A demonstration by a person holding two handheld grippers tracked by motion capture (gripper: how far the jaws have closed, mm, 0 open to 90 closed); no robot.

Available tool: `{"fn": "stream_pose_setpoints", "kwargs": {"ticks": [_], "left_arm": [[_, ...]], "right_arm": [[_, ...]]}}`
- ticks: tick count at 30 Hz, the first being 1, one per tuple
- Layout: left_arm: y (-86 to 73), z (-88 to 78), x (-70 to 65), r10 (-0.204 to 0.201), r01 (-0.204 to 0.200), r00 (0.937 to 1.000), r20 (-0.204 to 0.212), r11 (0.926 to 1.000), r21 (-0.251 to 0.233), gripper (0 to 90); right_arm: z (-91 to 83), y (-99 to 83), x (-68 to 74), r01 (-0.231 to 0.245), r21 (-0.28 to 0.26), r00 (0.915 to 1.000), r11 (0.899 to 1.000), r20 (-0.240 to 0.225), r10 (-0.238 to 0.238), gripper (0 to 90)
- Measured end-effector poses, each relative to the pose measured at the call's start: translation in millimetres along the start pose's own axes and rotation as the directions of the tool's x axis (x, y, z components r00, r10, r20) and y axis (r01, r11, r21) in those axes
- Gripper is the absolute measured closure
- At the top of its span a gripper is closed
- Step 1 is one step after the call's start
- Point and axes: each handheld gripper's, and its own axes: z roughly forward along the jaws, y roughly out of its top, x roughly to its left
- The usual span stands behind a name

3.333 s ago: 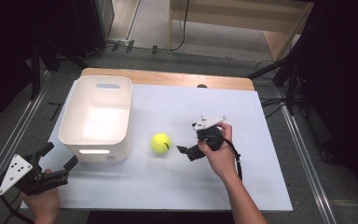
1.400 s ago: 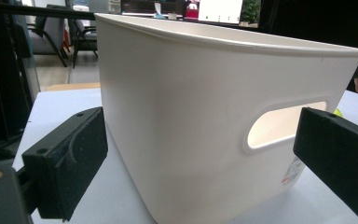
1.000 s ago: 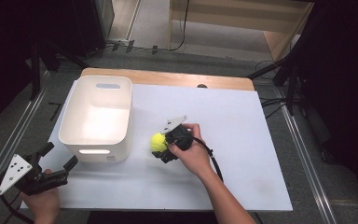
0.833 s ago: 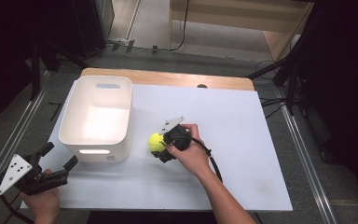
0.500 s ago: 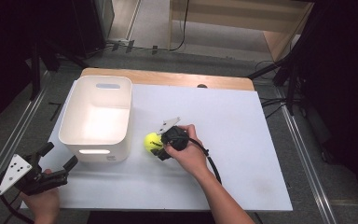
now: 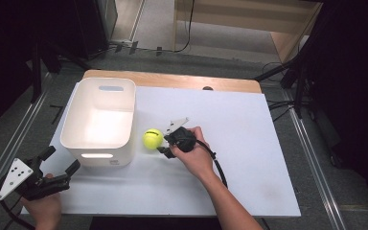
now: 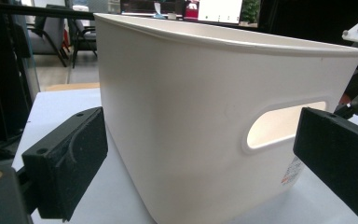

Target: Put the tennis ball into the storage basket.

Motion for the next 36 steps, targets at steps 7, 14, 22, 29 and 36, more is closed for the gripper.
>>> {"fn": "stream_pose_setpoints", "kwargs": {"ticks": [7,14,22,29,36], "left_arm": [[0.3,1.4,0.1,0.003,-0.003,1.0000,0.003,1.0000,0.005,2.8],[0.2,-0.1,1.3,-0.007,0.007,1.0000,0.006,1.0000,-0.001,2.8],[0.2,-0.5,1.8,-0.010,0.010,0.9999,0.012,0.9999,-0.003,2.8],[0.3,-0.3,1.5,-0.011,0.011,0.9999,0.012,0.9999,-0.003,2.8],[0.3,-0.6,1.6,-0.010,0.010,0.9999,0.013,0.9999,-0.003,2.8]], "right_arm": [[3.3,14.7,-0.7,-0.005,-0.034,0.9999,0.999,0.013,0.006,10.8],[28.6,42.4,-17.1,-0.043,-0.039,0.9988,0.998,0.022,0.044,10.8],[42.9,57.4,-22.9,-0.031,-0.024,0.9995,0.999,0.011,0.031,10.8],[55.6,61.6,-23.0,-0.008,0.000,1.0000,1.000,-0.005,0.008,10.9],[66.5,62.1,-24.1,-0.019,0.009,0.9998,1.000,-0.009,0.019,11.5]]}}
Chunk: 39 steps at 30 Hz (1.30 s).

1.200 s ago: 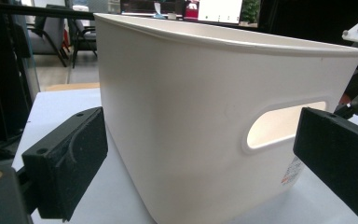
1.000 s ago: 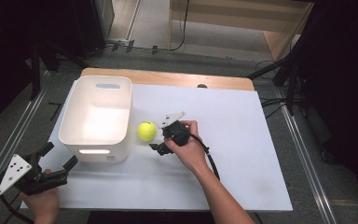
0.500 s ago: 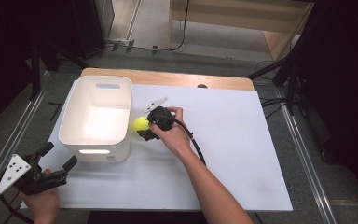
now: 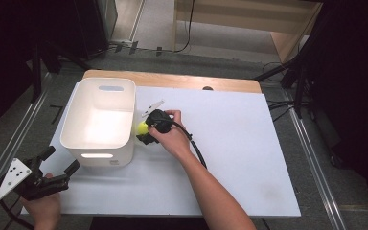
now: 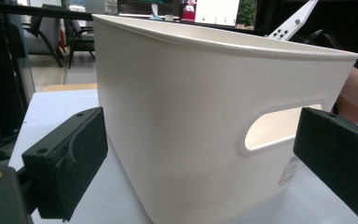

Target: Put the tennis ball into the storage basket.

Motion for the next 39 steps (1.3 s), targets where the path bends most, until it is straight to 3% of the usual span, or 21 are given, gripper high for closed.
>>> {"fn": "stream_pose_setpoints", "kwargs": {"ticks": [11,20,34,39], "left_arm": [[0.0,-0.1,0.1,-0.002,0.002,1.0000,0.003,1.0000,-0.003,2.8],[0.0,0.1,0.1,-0.001,0.001,1.0000,0.002,1.0000,0.000,2.8],[0.0,0.5,0.1,-0.002,0.002,1.0000,0.002,1.0000,0.000,2.8],[-0.1,0.5,0.0,-0.001,0.001,1.0000,0.002,1.0000,0.000,2.8]], "right_arm": [[3.6,-1.8,-2.1,-0.012,-0.019,0.9999,1.000,0.005,0.012,22.4],[-0.8,-1.9,-2.2,0.007,-0.020,0.9999,1.000,-0.011,-0.007,23.2],[-25.3,3.4,1.4,0.030,-0.060,0.9991,0.998,-0.028,-0.032,23.3],[-33.2,4.2,1.5,0.018,-0.071,0.9992,0.997,-0.035,-0.020,23.3]]}}
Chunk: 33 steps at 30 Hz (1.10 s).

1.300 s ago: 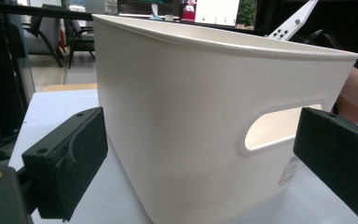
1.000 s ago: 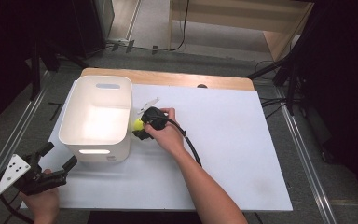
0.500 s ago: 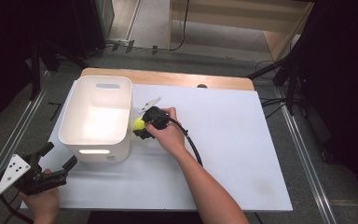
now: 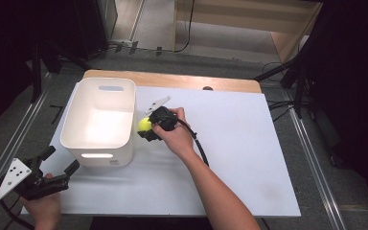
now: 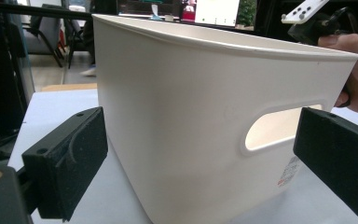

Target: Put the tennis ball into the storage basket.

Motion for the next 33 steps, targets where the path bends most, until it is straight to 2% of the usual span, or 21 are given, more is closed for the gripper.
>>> {"fn": "stream_pose_setpoints", "kwargs": {"ticks": [17,33], "left_arm": [[0.0,0.1,-0.2,0.002,-0.002,1.0000,-0.001,1.0000,0.002,2.8],[0.0,0.4,-0.4,0.001,-0.001,1.0000,0.000,1.0000,0.002,2.8]], "right_arm": [[-23.4,5.2,-0.7,0.007,-0.022,0.9999,1.000,-0.008,-0.007,23.4],[-43.4,16.5,7.6,0.034,-0.051,0.9991,0.998,-0.025,-0.035,23.5]]}}
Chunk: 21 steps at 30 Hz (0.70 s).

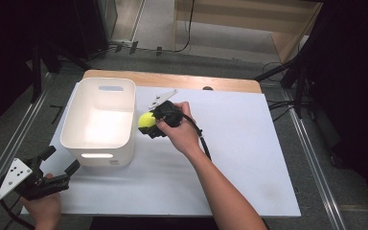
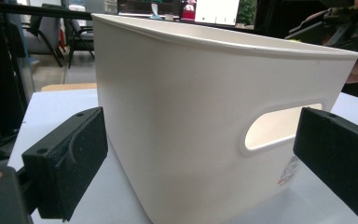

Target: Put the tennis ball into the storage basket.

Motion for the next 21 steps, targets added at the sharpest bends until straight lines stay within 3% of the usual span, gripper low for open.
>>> {"fn": "stream_pose_setpoints", "kwargs": {"ticks": [16,21], "left_arm": [[0.0,0.0,-0.3,0.001,-0.001,1.0000,0.000,1.0000,0.000,2.8],[-0.1,0.4,-0.8,-0.004,0.004,1.0000,0.002,1.0000,-0.006,2.8]], "right_arm": [[-20.4,16.8,9.9,0.015,-0.015,0.9999,1.000,0.005,-0.015,23.7],[-22.5,20.2,10.8,0.017,-0.019,0.9997,1.000,-0.014,-0.018,23.7]]}}
